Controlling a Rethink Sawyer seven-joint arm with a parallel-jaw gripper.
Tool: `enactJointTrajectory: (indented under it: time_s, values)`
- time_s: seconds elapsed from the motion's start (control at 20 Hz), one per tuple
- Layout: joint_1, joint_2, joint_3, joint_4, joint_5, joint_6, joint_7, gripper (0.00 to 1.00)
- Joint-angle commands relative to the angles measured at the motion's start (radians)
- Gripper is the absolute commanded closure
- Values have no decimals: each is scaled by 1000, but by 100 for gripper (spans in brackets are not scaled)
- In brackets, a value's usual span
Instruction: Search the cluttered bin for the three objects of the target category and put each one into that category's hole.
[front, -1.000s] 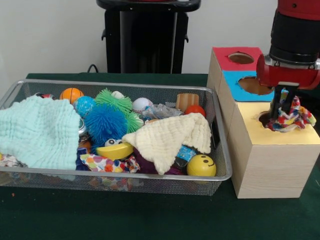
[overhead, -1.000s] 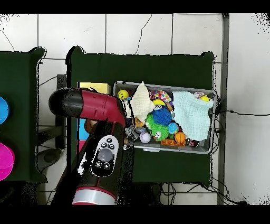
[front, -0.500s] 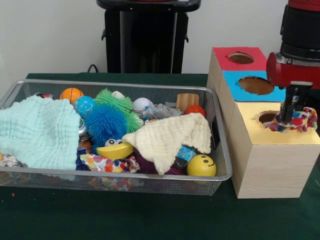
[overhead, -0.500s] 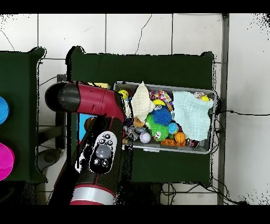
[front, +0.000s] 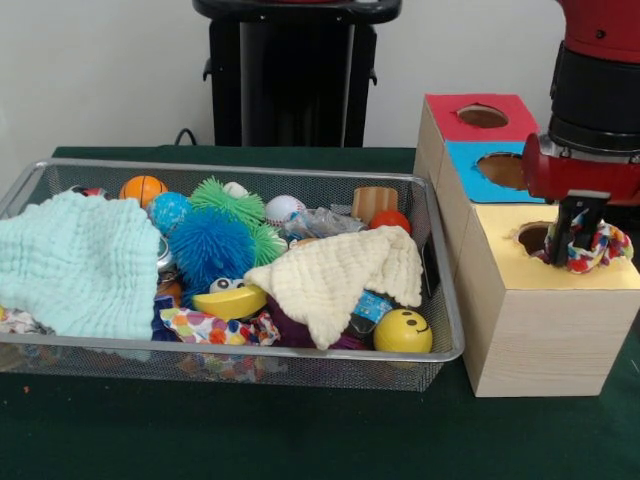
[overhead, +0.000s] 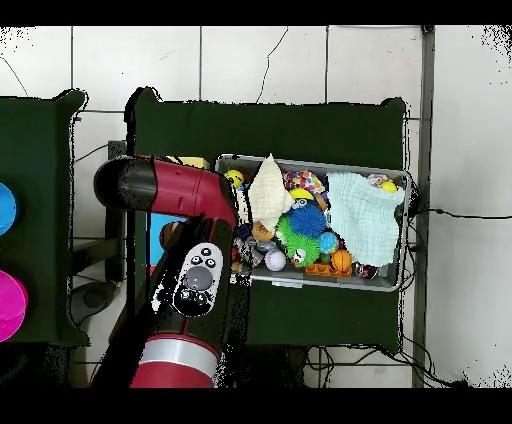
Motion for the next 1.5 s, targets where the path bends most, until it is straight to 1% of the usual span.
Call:
enactJointTrajectory:
  time_s: [0.05, 0.15, 0.4, 0.65, 0.7, 0.8, 0.9, 1.05, 1.15, 1.35, 1.5]
  values:
    - [-13, 80, 84, -4, 57, 131, 308, 100]
    - [-11, 74, 88, 0, 66, 153, 316, 100]
    - [-8, 51, 68, -23, 72, 271, 340, 100]
    - [34, 43, -18, -19, 39, 369, 407, 100]
    - [42, 40, -25, -13, 36, 376, 414, 100]
    - [45, 37, -28, -14, 29, 377, 409, 100]
    - [45, 40, -25, -19, 23, 349, 392, 100]
    - [44, 56, -20, -37, 6, 266, 361, 100]
    - [45, 65, -10, -41, 3, 229, 355, 100]
    - [56, 69, -14, -54, -4, 209, 356, 100]
    - [71, 87, -56, -97, -28, 202, 362, 100]
